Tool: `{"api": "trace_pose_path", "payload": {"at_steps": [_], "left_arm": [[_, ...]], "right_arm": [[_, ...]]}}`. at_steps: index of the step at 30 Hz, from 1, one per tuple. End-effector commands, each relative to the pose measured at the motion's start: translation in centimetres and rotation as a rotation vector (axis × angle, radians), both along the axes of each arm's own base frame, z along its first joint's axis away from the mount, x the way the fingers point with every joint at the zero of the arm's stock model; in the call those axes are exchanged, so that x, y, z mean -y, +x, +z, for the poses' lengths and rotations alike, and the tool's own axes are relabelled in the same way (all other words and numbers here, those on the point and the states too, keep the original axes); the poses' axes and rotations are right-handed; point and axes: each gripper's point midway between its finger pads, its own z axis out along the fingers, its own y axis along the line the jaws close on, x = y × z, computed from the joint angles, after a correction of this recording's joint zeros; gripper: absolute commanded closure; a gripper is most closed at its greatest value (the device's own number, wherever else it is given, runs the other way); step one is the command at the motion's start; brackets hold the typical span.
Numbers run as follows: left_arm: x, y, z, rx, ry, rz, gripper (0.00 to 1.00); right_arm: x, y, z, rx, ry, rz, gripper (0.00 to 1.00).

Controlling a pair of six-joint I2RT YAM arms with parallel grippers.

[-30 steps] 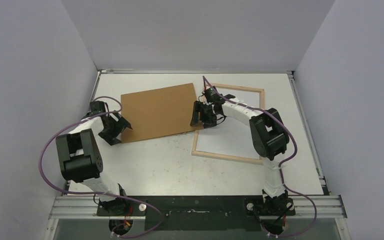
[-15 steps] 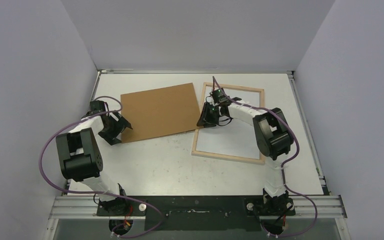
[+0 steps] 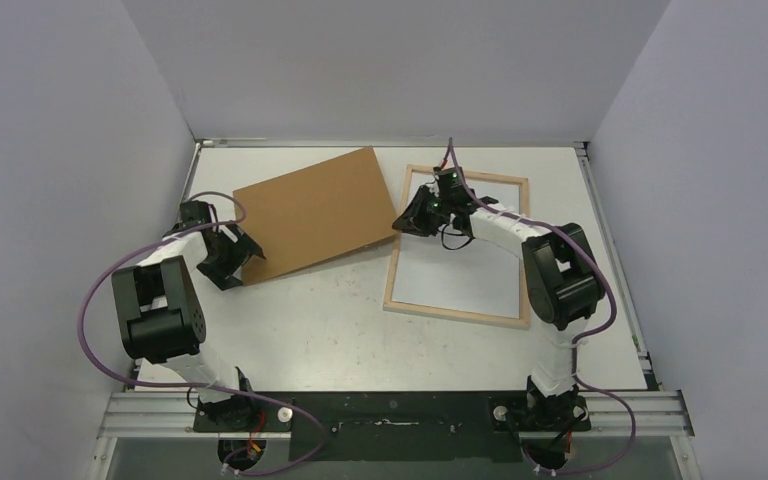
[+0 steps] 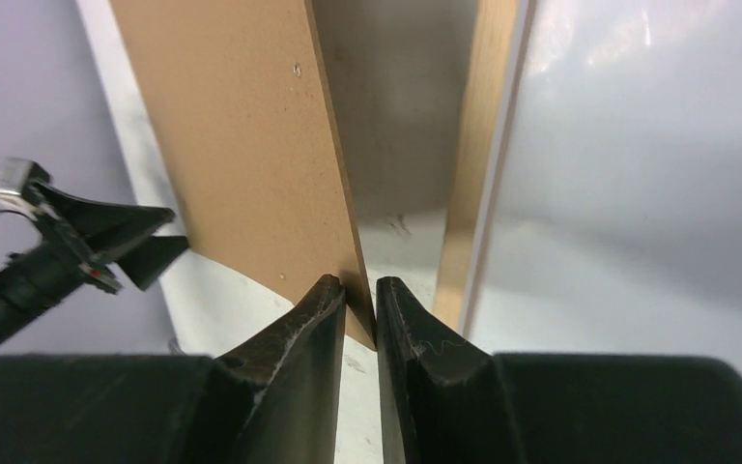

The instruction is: Put the photo into the frame

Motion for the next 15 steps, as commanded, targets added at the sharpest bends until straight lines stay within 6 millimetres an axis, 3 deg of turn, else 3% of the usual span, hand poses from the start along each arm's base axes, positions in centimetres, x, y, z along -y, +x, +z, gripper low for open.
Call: {"api": "trace_pose_path", "payload": {"at_steps": [1,5,9,15], "left_arm": [[2.2,-1.6,-1.3,-0.067,-0.081,-0.057,0.19],[0.0,0.5,1.6,0.027,0.007,-0.090,0.18],[-2.3,2.8,4.6,0.119,0.081,-0.112,0.18],[-2.6,5.4,9.2,0.297,0.155,-0.207,0.18]], "right_arm": [[-3.6,0.4,7.9,0.108,0.259,0.028,1.00],[-3.4,1.2,10.0,0.117,0.311,-0.006,1.00],[-3.1,1.5,10.9,0.089,0.307,-0.023,1.00],[-2.5,2.0,11.7,0.083,0.327,-0.060,1.00]]}}
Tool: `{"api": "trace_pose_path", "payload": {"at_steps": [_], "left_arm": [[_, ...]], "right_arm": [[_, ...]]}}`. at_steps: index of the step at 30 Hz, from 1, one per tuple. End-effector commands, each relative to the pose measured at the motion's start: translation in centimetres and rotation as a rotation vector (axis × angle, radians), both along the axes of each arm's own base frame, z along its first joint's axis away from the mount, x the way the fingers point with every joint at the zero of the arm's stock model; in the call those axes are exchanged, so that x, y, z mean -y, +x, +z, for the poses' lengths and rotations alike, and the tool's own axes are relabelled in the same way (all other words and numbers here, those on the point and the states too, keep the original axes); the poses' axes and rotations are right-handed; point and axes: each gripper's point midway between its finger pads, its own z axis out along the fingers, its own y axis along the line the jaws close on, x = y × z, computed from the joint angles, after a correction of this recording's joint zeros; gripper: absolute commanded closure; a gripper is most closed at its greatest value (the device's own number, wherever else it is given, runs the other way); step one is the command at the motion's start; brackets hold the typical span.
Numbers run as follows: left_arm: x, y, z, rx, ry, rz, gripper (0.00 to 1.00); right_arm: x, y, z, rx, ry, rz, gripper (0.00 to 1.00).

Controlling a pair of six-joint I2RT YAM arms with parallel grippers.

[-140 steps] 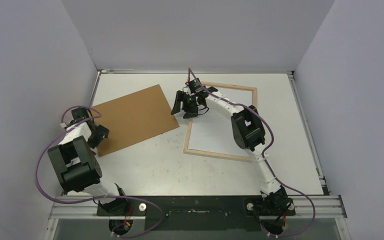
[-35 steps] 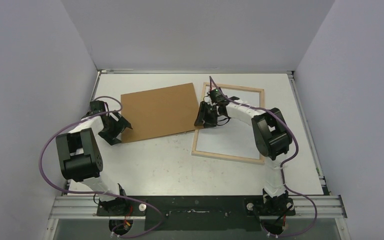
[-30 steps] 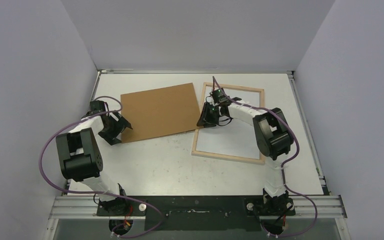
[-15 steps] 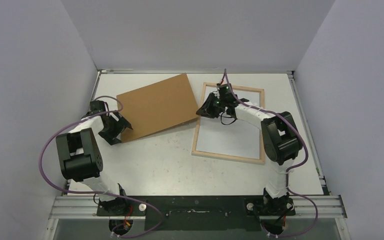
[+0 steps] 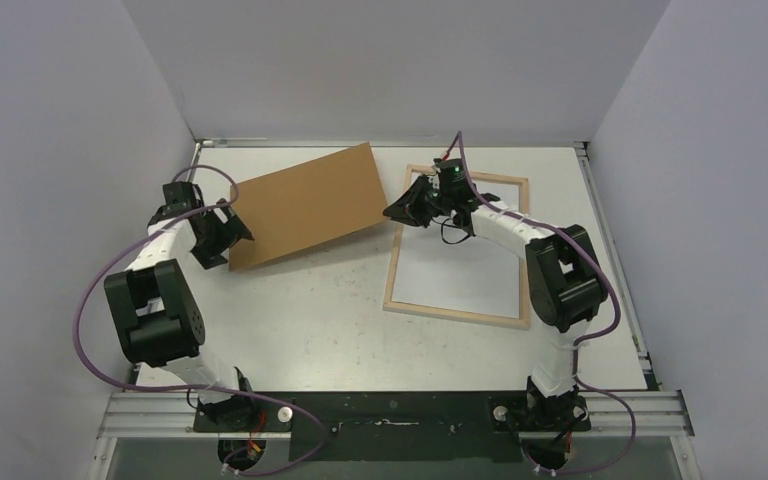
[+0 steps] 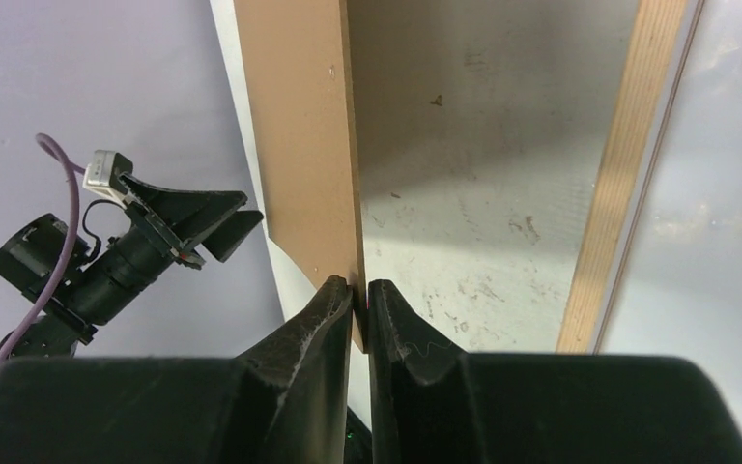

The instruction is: Put the photo into the frame

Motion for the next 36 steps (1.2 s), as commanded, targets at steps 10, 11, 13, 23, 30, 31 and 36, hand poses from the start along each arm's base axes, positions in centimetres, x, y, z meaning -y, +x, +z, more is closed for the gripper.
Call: {"api": "trace_pose_path", "payload": {"at_steps": [10,11,13,23,30,31,36], "left_arm": [[-1.9,3.2,8.7,0.340,0.251,-0.096,0.18],[-1.7,3.3,9.1,0.369,0.269,-0.117,0.18],[-0.5,4.0,10.3,0.454,0.288,-0.177,0.21],[13.0,4.5,13.2,0.803,0.374,-0.709,0.19],[19.5,2.5,13.3,0.962,0.399,-1.005,0.17],[20.2,2.3,13.1,0.961,0.412,-1.036,0.17],[23.1,1.9,12.4,0.969,0.494,-1.168,0.17]], "right_arm": [[0.1,1.2,6.5,0.099,0.085,-0.023,1.00],[0.2,1.3,6.6,0.098,0.084,-0.025,1.00],[0.4,1.2,6.2,0.073,0.053,-0.026,1.00],[1.1,1.4,5.9,-0.005,-0.015,-0.063,1.00],[2.0,1.6,6.1,-0.038,-0.016,-0.103,1.00],[2.2,1.6,6.1,-0.043,-0.018,-0.109,1.00],[2.5,1.5,6.5,-0.051,-0.016,-0.123,1.00]]}}
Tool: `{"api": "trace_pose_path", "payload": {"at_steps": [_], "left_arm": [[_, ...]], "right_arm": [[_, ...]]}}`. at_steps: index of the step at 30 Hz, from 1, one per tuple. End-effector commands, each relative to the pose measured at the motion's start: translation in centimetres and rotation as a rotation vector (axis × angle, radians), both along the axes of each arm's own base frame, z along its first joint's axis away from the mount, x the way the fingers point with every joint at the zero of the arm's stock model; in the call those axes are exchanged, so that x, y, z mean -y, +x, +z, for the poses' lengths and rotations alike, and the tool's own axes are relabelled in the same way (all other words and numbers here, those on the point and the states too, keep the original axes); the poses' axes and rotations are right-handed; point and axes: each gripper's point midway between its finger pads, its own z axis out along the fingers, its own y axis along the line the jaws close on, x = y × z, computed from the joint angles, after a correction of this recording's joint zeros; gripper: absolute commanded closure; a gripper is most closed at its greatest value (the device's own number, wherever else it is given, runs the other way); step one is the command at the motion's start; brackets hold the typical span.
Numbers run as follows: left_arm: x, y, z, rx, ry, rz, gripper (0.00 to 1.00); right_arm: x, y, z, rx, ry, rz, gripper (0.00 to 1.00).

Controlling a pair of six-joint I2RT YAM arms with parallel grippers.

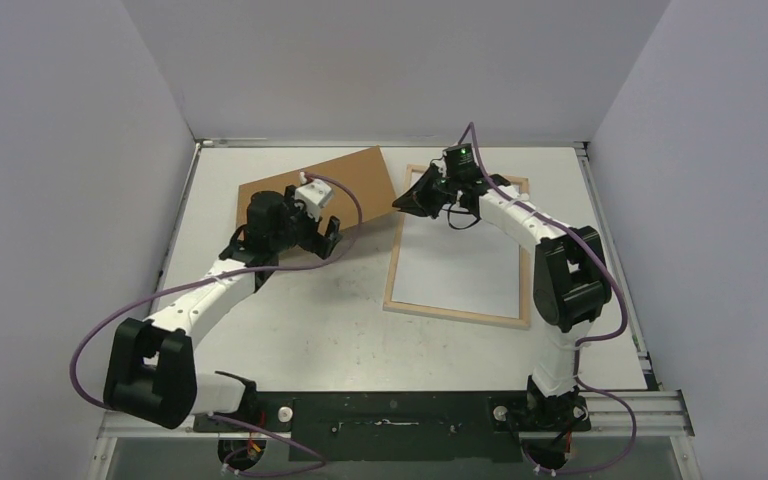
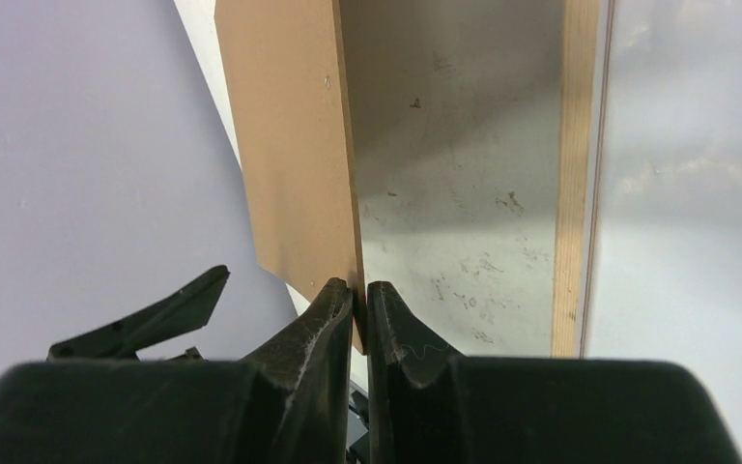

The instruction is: Put the photo into the frame

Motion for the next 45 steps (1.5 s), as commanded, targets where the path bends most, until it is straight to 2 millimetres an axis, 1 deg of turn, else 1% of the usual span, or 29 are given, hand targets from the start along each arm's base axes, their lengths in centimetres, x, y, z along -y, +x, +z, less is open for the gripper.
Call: {"api": "trace_pose_path", "payload": {"at_steps": [1,2,3,5,7,10,14,15,19,22,23,27,30,31,32,34,37,40,42,43,45], "left_arm": [[2.5,0.9,2.0,0.177,0.117,-0.104,0.17],[2.3,1.6,2.0,0.208,0.155,-0.067,0.19],[2.5,1.7,1.5,0.223,0.183,-0.069,0.19],[2.6,2.5,1.2,0.268,0.219,-0.053,0.19],[2.7,2.7,0.3,0.259,0.256,-0.073,0.19],[2.6,2.4,-1.4,0.214,0.317,-0.122,0.19],[2.1,1.8,-2.7,0.211,0.376,-0.157,0.23],[1.9,1.9,-2.8,0.213,0.385,-0.153,0.23],[1.7,2.3,-2.7,0.226,0.430,-0.151,0.33],[1.6,2.4,-2.2,0.227,0.436,-0.139,0.44],[1.6,2.4,-2.4,0.228,0.445,-0.142,0.46],[1.1,2.7,-3.9,0.224,0.520,-0.152,0.49],[0.9,3.2,-3.8,0.254,0.568,-0.147,0.50],[0.9,3.3,-3.6,0.261,0.582,-0.151,0.51],[1.1,3.4,-3.6,0.264,0.592,-0.158,0.54],[0.9,3.6,-3.7,0.258,0.625,-0.153,0.66],[0.7,3.7,-4.4,0.236,0.656,-0.157,0.80],[0.5,3.7,-4.5,0.237,0.670,-0.153,0.92],[0.4,3.7,-4.2,0.242,0.669,-0.147,0.98],[0.4,3.8,-3.9,0.249,0.668,-0.144,1.00],[0.4,4.0,-3.2,0.263,0.669,-0.134,1.00]], "right_arm": [[0.4,0.7,4.2,0.070,0.028,-0.043,1.00],[0.5,0.7,4.3,0.064,0.032,-0.045,1.00],[0.4,0.6,4.5,0.060,0.038,-0.047,1.00],[0.4,0.4,4.6,0.043,0.042,-0.050,1.00],[0.5,0.2,5.0,0.028,0.038,-0.055,1.00],[0.7,0.1,5.6,0.017,0.046,-0.079,1.00],[0.8,-0.1,5.6,0.000,0.045,-0.086,1.00],[0.7,-0.3,5.6,-0.002,0.044,-0.084,1.00],[1.1,-0.5,5.5,-0.007,0.024,-0.088,1.00],[1.4,-0.5,5.5,0.000,0.007,-0.090,1.00],[1.4,-0.5,5.5,0.001,0.008,-0.091,1.00],[1.3,-0.6,5.8,-0.004,0.018,-0.085,1.00],[1.5,-0.9,5.9,-0.008,-0.006,-0.071,1.00],[1.6,-1.0,5.8,-0.005,-0.019,-0.070,1.00],[1.7,-1.0,5.7,-0.008,-0.023,-0.069,1.00],[1.7,-1.1,5.5,-0.012,-0.024,-0.069,1.00],[1.6,-1.0,5.6,-0.011,-0.020,-0.070,1.00],[1.6,-0.9,5.7,-0.011,-0.016,-0.071,1.00],[1.4,-1.0,5.9,-0.012,-0.005,-0.070,1.00],[1.4,-0.9,6.0,-0.011,0.002,-0.071,1.00],[1.2,-0.8,6.3,-0.010,0.018,-0.076,1.00]]}}
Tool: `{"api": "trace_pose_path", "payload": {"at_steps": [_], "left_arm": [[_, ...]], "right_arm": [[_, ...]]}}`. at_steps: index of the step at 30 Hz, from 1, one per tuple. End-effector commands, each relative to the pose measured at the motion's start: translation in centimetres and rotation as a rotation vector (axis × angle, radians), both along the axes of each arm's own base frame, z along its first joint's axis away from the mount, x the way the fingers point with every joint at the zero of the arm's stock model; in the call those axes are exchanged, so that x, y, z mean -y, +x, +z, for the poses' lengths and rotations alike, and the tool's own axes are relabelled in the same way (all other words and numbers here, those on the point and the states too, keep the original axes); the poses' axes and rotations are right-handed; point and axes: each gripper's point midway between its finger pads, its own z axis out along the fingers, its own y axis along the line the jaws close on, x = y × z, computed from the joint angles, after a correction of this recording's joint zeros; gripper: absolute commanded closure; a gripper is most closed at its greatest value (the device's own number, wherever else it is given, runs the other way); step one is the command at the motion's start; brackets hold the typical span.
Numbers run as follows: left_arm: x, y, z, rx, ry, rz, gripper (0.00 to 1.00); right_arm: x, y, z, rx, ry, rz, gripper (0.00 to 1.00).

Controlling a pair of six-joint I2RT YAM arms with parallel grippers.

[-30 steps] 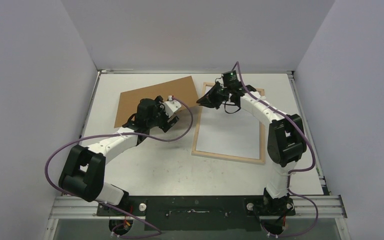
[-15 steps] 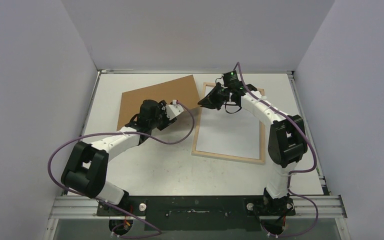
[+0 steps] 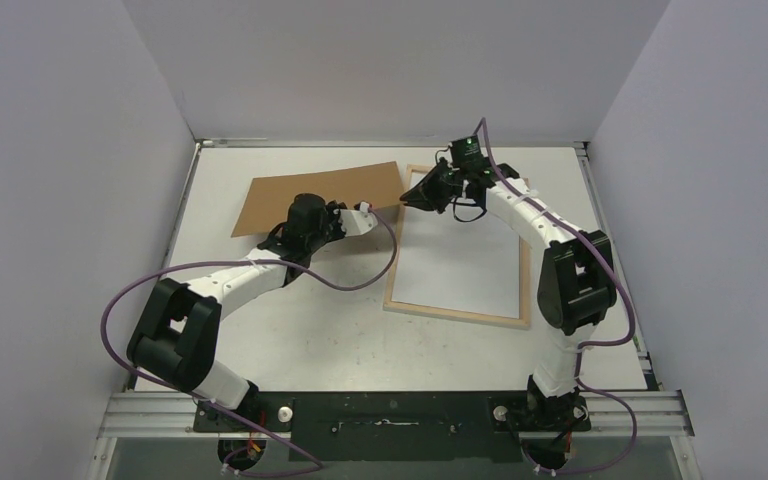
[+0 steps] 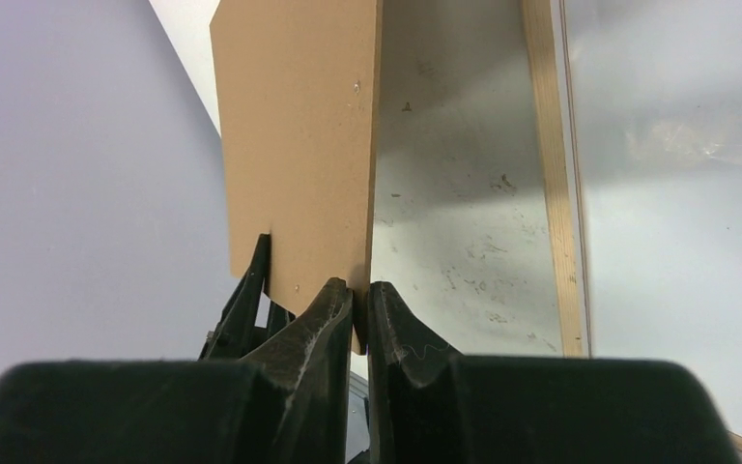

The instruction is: Put the photo into the frame

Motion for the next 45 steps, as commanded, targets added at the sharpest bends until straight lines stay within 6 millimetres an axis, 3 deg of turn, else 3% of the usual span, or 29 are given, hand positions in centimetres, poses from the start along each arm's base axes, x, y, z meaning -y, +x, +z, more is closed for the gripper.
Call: {"api": "trace_pose_path", "payload": {"at_steps": [1,9,12,15,19,22,26,30,42,45], "left_arm": [[-0.6,-0.2,-0.2,-0.056,-0.057,0.073,1.00],[-0.7,0.7,2.6,-0.048,-0.080,0.116,1.00],[-1.0,0.7,3.2,-0.067,-0.091,0.150,1.00],[-1.3,1.1,4.5,-0.072,-0.134,0.183,1.00],[-2.4,1.7,6.6,-0.099,-0.231,0.228,1.00],[-4.4,2.0,10.1,-0.154,-0.398,0.277,1.00],[-6.3,1.8,14.8,-0.133,-0.555,0.277,1.00],[-6.8,1.4,17.9,-0.102,-0.661,0.278,1.00],[-8.7,1.1,24.4,-0.091,-0.947,0.326,1.00],[-8.6,0.7,26.2,-0.114,-1.011,0.335,1.00]], "right_arm": [[-0.6,-0.5,4.9,0.078,0.065,0.014,0.96],[-0.2,1.9,9.1,0.226,0.214,-0.080,0.49],[0.3,2.9,12.2,0.358,0.254,-0.088,0.34],[0.8,3.4,15.8,0.511,0.265,-0.080,0.26],[1.9,3.2,18.9,0.650,0.240,-0.088,0.24],[2.7,2.7,19.8,0.706,0.196,-0.095,0.24],[3.8,2.4,19.4,0.730,0.106,-0.104,0.25],[4.2,2.3,19.4,0.741,0.070,-0.103,0.26],[4.1,2.1,17.6,0.717,0.055,-0.090,0.26],[3.3,2.0,18.2,0.781,0.125,-0.066,0.25]]}}
